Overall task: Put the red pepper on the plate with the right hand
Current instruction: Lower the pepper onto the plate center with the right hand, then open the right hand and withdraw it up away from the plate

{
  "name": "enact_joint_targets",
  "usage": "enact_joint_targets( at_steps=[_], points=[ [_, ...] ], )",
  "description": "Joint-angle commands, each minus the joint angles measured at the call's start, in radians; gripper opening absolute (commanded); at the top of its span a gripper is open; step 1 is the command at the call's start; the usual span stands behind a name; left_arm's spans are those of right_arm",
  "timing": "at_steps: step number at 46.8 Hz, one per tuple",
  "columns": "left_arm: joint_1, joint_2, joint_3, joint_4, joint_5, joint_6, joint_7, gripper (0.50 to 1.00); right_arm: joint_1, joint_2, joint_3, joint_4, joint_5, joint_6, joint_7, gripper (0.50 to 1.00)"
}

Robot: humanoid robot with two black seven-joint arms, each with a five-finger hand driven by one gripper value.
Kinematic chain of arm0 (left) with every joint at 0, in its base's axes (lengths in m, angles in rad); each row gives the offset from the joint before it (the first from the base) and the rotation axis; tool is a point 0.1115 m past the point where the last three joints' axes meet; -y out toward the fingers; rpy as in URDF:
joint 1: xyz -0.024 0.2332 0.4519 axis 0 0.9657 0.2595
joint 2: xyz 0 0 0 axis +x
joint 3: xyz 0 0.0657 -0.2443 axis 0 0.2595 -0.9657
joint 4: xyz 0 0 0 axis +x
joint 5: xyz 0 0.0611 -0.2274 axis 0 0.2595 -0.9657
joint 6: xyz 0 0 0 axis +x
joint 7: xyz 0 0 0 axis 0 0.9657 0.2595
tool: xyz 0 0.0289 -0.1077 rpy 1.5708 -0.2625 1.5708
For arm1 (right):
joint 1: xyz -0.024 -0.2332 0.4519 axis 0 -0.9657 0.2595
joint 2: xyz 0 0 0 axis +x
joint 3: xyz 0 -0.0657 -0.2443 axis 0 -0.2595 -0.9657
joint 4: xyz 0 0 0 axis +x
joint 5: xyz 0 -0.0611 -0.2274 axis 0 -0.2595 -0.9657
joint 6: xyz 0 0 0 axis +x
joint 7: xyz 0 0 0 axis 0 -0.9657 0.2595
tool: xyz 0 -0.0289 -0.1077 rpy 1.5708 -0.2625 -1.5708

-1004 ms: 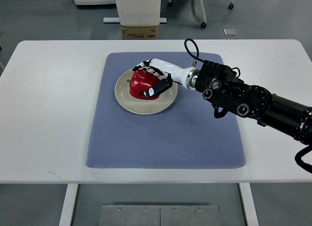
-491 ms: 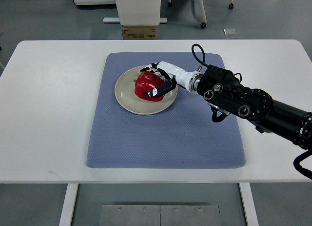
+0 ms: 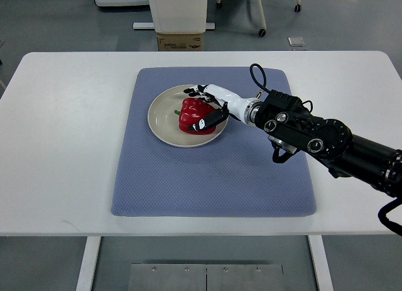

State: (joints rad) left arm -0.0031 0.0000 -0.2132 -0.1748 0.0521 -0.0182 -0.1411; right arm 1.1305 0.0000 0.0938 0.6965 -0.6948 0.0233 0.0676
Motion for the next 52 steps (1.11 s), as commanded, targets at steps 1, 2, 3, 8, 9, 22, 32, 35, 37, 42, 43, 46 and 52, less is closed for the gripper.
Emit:
enact_joint_targets(
  at_steps=[1,2,3,8,9,22,32,35,37,42,43,46,52],
  points=[
    [0.000,0.000,0.000,0.000,0.000,0.000,0.000,1.000,0.006,0.000,0.001,0.001,0.001,0.001,0.000,1.000],
    [0.000,0.000,0.000,0.000,0.000,0.000,0.000,1.000,0.008,0.000,0.006,0.001,0.001,0.001,0.000,1.000],
    [0.000,0.000,0.000,0.000,0.000,0.000,0.000,1.000,0.009,0.000,0.009,0.001,0.001,0.001,0.000,1.000],
    [0.000,0.000,0.000,0.000,0.000,0.000,0.000,1.000,0.015,0.000,0.037,0.001,0.001,0.001,0.000,1.000],
    [0.000,0.000,0.000,0.000,0.000,0.000,0.000,1.000,0.017,0.000,0.043,0.001,0.001,0.001,0.000,1.000],
    [0.000,0.000,0.000,0.000,0.000,0.000,0.000,1.000,0.018,0.000,0.153,0.001,0.044,0.000,-0.003,1.000],
    [0.000,0.000,0.000,0.000,0.000,0.000,0.000,1.000,-0.003,-0.008,0.273,-0.002,0.141,-0.002,-0.005,1.000],
    [0.000,0.000,0.000,0.000,0.000,0.000,0.000,1.000,-0.029,-0.012,0.351,-0.005,0.141,-0.002,-0.006,1.000],
    [0.000,0.000,0.000,0.000,0.000,0.000,0.000,1.000,-0.049,-0.017,0.409,-0.005,0.141,-0.002,-0.006,1.000],
    [0.000,0.000,0.000,0.000,0.000,0.000,0.000,1.000,-0.089,-0.020,0.535,-0.008,0.141,-0.016,-0.003,1.000],
    [0.000,0.000,0.000,0.000,0.000,0.000,0.000,1.000,-0.098,-0.020,0.556,-0.011,0.141,-0.023,-0.002,1.000],
    [0.000,0.000,0.000,0.000,0.000,0.000,0.000,1.000,-0.124,-0.018,0.609,-0.025,0.141,-0.045,0.001,1.000],
    [0.000,0.000,0.000,0.000,0.000,0.000,0.000,1.000,-0.144,-0.015,0.702,-0.064,0.141,-0.059,0.004,1.000]
  ],
)
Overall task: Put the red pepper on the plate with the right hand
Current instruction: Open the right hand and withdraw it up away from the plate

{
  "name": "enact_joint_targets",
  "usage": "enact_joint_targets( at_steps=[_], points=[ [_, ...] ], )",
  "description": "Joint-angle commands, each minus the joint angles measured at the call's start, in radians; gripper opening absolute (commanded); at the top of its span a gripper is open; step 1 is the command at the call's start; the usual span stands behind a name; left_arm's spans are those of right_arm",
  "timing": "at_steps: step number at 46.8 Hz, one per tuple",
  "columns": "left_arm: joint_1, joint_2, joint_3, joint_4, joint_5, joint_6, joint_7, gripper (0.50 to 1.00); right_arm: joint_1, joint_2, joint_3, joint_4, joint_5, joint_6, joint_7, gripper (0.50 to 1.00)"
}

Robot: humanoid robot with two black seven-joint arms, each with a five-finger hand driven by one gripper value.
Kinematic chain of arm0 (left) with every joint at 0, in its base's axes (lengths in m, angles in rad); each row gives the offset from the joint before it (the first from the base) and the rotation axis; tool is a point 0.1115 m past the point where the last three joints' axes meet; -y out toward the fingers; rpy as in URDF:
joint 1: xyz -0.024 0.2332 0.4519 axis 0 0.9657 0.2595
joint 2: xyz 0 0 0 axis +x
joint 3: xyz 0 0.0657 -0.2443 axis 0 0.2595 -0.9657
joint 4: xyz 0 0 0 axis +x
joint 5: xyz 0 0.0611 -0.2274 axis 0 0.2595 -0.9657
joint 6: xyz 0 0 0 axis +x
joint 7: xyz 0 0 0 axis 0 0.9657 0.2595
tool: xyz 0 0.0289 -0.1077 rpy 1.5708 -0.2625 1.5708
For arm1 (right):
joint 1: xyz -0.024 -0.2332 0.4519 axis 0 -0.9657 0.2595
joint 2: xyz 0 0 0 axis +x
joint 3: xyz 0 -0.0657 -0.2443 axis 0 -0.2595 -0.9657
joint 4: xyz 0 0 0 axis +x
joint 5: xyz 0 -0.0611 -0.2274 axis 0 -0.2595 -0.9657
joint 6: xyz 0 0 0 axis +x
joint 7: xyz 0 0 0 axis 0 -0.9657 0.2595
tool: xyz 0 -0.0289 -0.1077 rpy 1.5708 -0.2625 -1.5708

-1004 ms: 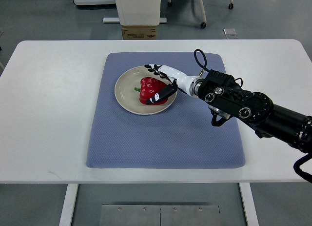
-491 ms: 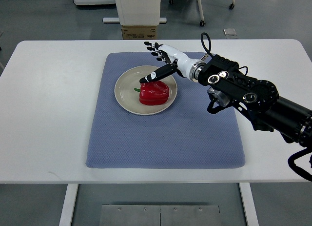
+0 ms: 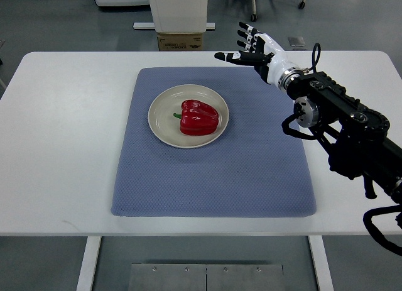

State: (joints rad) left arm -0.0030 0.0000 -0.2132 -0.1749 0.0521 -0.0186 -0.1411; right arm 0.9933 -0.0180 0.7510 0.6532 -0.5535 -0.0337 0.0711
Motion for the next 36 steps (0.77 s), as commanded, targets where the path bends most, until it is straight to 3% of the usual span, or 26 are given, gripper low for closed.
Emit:
enact_joint_targets(
  at_steps=[1,19,36],
  points=[
    [0.000,0.000,0.000,0.000,0.000,0.000,0.000,1.000,-0.010,0.006,0.062,-0.030,0.000,-0.002,0.001,1.000],
    [0.000,0.000,0.000,0.000,0.000,0.000,0.000,1.000,-0.033,0.018,0.340,-0.096,0.000,-0.003,0.012,1.000],
    [0.000,0.000,0.000,0.000,0.000,0.000,0.000,1.000,-0.081,0.018,0.409,-0.107,0.001,-0.002,0.022,1.000]
  ],
)
